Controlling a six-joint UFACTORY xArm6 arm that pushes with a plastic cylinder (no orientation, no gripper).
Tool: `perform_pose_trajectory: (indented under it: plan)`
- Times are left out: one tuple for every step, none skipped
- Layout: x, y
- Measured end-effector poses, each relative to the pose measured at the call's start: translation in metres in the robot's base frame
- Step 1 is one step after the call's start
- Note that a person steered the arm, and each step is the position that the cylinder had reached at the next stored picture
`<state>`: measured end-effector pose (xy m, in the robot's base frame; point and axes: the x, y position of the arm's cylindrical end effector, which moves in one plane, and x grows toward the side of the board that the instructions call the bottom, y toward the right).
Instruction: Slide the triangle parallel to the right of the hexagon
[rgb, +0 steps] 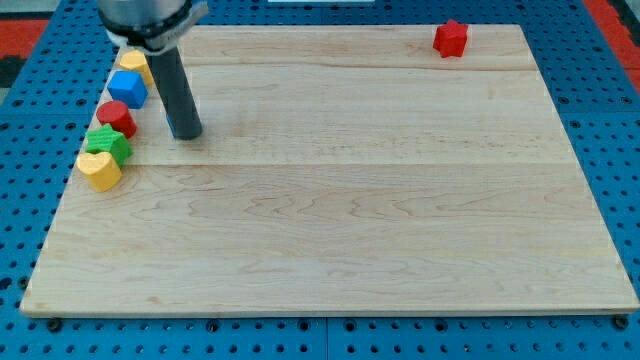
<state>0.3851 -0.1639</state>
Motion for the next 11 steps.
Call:
perform_pose_trajectory:
  plan:
    - [0.026,-0.002]
    - [0.014,-0.032]
    - [-0.029,-0.020]
    - [-0.058,0.043]
    - [-0.066,0.056]
    - [-0.059,0.004]
    - [-0.104,0.030]
    - [-0.126,0.081]
    - [-0.128,0.172]
    - [-0.133,0.099]
    - [-0.141,0.049]
